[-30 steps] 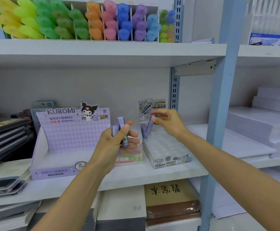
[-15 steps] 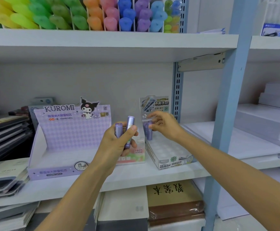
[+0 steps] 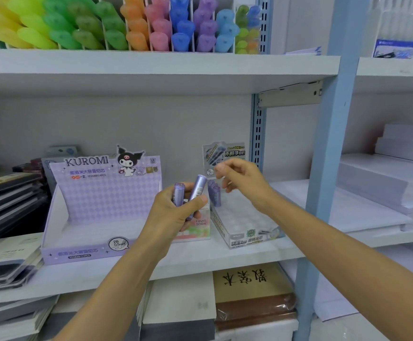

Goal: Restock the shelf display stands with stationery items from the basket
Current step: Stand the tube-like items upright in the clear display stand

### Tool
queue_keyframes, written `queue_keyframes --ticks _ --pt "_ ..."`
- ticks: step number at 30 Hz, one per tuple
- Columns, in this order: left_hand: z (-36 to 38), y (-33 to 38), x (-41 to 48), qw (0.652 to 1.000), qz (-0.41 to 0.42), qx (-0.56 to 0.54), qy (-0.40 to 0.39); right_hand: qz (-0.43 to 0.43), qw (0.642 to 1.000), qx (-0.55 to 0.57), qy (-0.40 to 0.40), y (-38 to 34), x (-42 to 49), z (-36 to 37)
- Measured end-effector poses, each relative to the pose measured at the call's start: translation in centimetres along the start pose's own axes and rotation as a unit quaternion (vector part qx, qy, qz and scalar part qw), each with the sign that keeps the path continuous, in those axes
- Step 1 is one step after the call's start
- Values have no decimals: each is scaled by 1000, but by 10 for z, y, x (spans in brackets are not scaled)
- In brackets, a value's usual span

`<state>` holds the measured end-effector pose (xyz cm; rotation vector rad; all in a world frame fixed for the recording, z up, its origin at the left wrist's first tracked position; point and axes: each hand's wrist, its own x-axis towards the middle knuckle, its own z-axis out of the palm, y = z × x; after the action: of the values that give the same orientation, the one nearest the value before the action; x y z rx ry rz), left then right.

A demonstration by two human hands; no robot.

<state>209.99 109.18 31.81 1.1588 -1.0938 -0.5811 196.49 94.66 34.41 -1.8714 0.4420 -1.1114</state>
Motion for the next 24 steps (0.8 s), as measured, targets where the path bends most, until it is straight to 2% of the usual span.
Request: queue_keyframes --ticks 2,5,10,12,17,24 --pt "4 1 -2 1000 4 19 -11 20 996 66 -59 -13 -7 3" --pt "9 5 -7 999 11 34 -23 -8 991 48 -126 -24 -14 9" --pt "3 12 -10 999 1 -38 29 -10 984 170 -52 -24 -19 1" --pt "1 15 -11 995 5 -78 60 1 980 192 -61 -22 -24 -3" --pt "9 18 -16 991 27 -112 74 11 981 133 -141 -19 -42 6" --pt "14 14 -19 995 23 -93 37 -13 989 87 -123 -24 -50 7"
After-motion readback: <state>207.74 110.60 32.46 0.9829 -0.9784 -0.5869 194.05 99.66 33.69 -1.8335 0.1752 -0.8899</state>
